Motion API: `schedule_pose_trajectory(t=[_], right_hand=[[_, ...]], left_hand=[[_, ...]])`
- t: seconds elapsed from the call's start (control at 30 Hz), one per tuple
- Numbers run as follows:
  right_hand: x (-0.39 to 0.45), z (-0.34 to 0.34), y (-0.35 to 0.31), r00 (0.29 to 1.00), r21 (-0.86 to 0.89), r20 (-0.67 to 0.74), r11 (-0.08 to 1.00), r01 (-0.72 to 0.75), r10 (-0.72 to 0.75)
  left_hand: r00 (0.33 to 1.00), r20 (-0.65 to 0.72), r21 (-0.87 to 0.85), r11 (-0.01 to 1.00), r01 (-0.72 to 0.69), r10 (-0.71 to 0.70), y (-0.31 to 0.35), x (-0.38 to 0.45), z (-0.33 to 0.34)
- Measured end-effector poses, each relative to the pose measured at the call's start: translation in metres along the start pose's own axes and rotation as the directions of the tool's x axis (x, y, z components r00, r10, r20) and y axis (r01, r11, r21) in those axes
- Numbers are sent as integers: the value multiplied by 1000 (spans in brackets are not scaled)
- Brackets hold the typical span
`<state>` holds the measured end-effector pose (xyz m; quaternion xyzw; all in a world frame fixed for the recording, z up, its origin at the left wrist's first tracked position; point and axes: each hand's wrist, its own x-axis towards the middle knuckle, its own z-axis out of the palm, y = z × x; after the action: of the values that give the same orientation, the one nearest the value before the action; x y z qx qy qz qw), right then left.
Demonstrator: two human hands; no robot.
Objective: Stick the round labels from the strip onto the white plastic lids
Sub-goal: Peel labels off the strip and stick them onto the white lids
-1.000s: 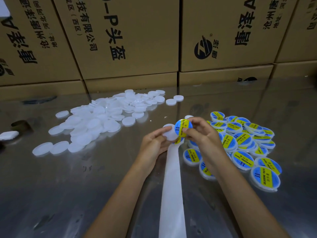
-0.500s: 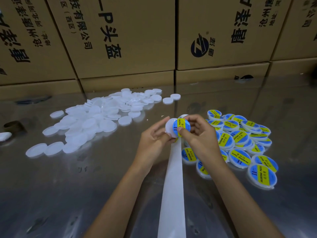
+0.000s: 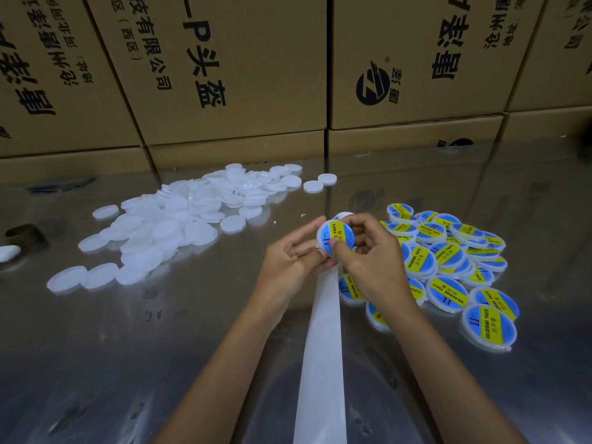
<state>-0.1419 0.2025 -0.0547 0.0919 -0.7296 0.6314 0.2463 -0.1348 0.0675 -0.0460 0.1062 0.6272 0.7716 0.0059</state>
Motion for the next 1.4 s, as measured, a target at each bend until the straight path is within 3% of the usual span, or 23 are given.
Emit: schedule_pose_trajectory(t=[0.3, 0.5, 0.83, 1.07, 1.27, 1.4], right_hand=[[1, 0, 9, 995, -264, -84, 964, 25, -49], [0, 3, 8, 996, -225, -83, 973, -46, 28], [3, -5, 11, 963, -241, -265, 970, -21, -44], [1, -2, 11, 984, -287, -177, 958, -25, -27], [4, -5, 13, 966, -306, -247, 952, 1, -80], [3, -2, 13, 993, -229, -112, 973, 9, -35]], left_hand=[[1000, -25, -17, 1000, 0, 0, 1, 0, -1], [999, 22, -172, 984, 48, -45, 1, 0, -2], [986, 146, -150, 983, 107, -86, 0, 0, -3], [981, 181, -162, 982, 100, -70, -3, 1, -6], [978, 189, -174, 977, 123, -90, -4, 2, -7], [984, 151, -248, 960, 128, -92, -3, 4, -8]])
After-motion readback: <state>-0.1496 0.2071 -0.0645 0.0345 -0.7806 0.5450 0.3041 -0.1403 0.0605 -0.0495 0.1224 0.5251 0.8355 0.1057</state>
